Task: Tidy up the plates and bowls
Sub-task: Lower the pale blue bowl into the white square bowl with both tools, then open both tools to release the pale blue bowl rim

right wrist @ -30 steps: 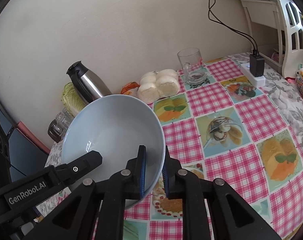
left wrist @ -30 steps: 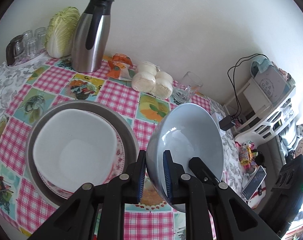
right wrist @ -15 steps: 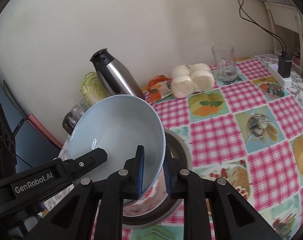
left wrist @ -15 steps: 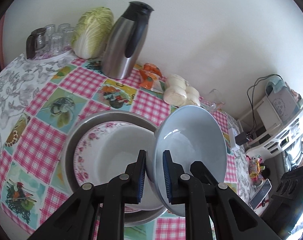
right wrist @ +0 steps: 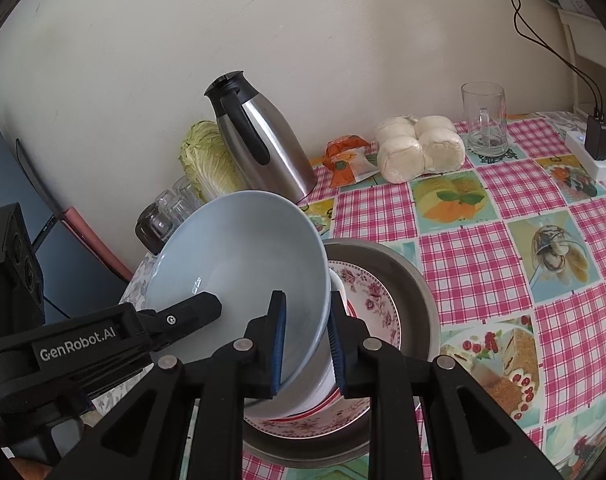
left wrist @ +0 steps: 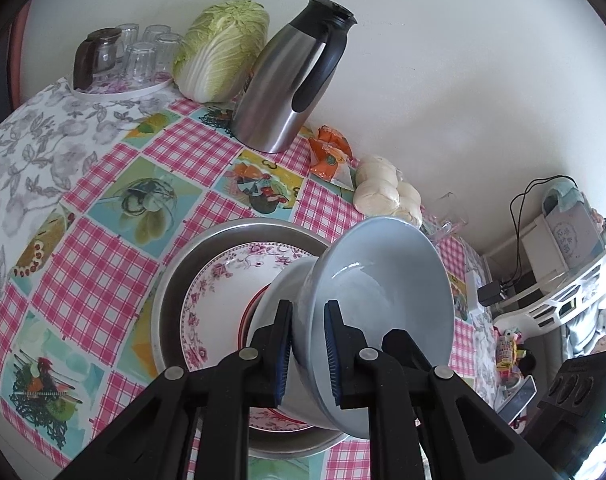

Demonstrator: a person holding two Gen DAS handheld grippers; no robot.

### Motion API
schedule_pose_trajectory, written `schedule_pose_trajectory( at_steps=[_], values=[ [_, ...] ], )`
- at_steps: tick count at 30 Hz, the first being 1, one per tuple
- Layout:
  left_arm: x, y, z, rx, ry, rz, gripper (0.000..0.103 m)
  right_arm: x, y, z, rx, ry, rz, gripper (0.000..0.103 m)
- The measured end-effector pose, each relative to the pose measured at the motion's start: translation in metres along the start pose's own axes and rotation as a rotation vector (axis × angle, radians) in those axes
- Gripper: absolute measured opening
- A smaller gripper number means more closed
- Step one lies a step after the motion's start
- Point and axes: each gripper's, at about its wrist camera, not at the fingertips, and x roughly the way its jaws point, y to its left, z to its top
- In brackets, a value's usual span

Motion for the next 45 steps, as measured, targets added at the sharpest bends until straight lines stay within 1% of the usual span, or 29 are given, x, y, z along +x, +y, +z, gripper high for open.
schedule_pose_trajectory(
  at_steps=[5, 7, 9, 11, 13, 15, 16, 18, 20, 22, 24, 27, 31, 33, 35, 38, 39, 40, 42, 43, 45],
  values=[
    [0.003, 0.006, 0.0, -0.026, 0.011, 0.024, 0.017, 0.001, 0.0, 0.0, -0.002, 0.008, -0.002, 0.023],
    [0.004, 0.008, 0.0, -0.033, 0.016, 0.017, 0.017, 0.001, 0.0, 0.0, -0.004, 0.008, -0.001, 0.023],
    [0.004, 0.009, 0.0, -0.037, 0.021, 0.013, 0.022, 0.001, -0.001, 0.0, -0.004, 0.008, -0.001, 0.023],
    [0.004, 0.007, -0.001, -0.039, 0.026, 0.018, 0.023, 0.001, -0.001, 0.0, -0.005, 0.01, 0.001, 0.023],
    [0.003, 0.005, -0.001, -0.037, 0.03, 0.015, 0.029, 0.001, -0.001, 0.0, -0.003, 0.012, 0.001, 0.023],
    [-0.001, 0.002, -0.001, -0.026, 0.012, 0.023, 0.036, -0.001, -0.001, 0.001, -0.008, 0.002, -0.012, 0.023],
    [-0.005, 0.0, -0.001, -0.019, -0.005, 0.031, 0.038, -0.003, 0.0, 0.002, -0.015, -0.008, -0.037, 0.024],
    [-0.013, -0.002, 0.001, -0.01, -0.037, 0.04, 0.038, -0.009, -0.002, 0.004, -0.017, -0.03, -0.051, 0.024],
    [-0.018, -0.001, 0.003, -0.016, -0.046, 0.033, 0.038, -0.014, -0.008, 0.006, 0.005, -0.034, -0.045, 0.024],
    [-0.02, 0.001, 0.004, -0.023, -0.05, 0.035, 0.04, -0.017, -0.011, 0.008, 0.01, -0.035, -0.056, 0.024],
    [-0.021, 0.003, 0.004, -0.022, -0.05, 0.047, 0.048, -0.021, -0.013, 0.01, 0.012, -0.033, -0.061, 0.024],
    [-0.021, 0.007, 0.002, -0.025, -0.051, 0.082, 0.05, -0.022, -0.015, 0.01, 0.012, -0.01, -0.075, 0.025],
    [-0.021, 0.02, 0.0, -0.07, -0.054, 0.102, 0.05, -0.019, -0.017, 0.007, 0.008, 0.028, -0.101, 0.026],
    [-0.018, 0.027, 0.0, -0.087, -0.049, 0.09, 0.053, -0.021, -0.017, 0.006, 0.002, 0.036, -0.108, 0.026],
    [-0.015, 0.032, -0.001, -0.101, -0.027, 0.083, 0.053, -0.023, -0.015, 0.006, -0.012, 0.039, -0.115, 0.026],
    [-0.018, 0.034, -0.004, -0.112, -0.023, 0.071, 0.054, -0.027, -0.011, 0.005, -0.03, 0.043, -0.125, 0.027],
    [-0.021, 0.034, -0.005, -0.111, -0.027, 0.074, 0.056, -0.029, -0.01, 0.005, -0.037, 0.044, -0.132, 0.031],
    [-0.024, 0.034, -0.006, -0.108, -0.034, 0.081, 0.058, -0.03, -0.009, 0.005, -0.044, 0.045, -0.143, 0.042],
    [-0.03, 0.034, -0.007, -0.109, -0.051, 0.09, 0.066, -0.032, -0.006, 0.004, -0.06, 0.046, -0.166, 0.052],
    [-0.033, 0.036, -0.008, -0.113, -0.056, 0.092, 0.068, -0.033, -0.005, 0.003, -0.07, 0.051, -0.175, 0.053],
    [-0.039, 0.04, -0.01, -0.121, -0.066, 0.103, 0.082, -0.034, -0.003, 0.001, -0.085, 0.065, -0.184, 0.056]
  ],
)
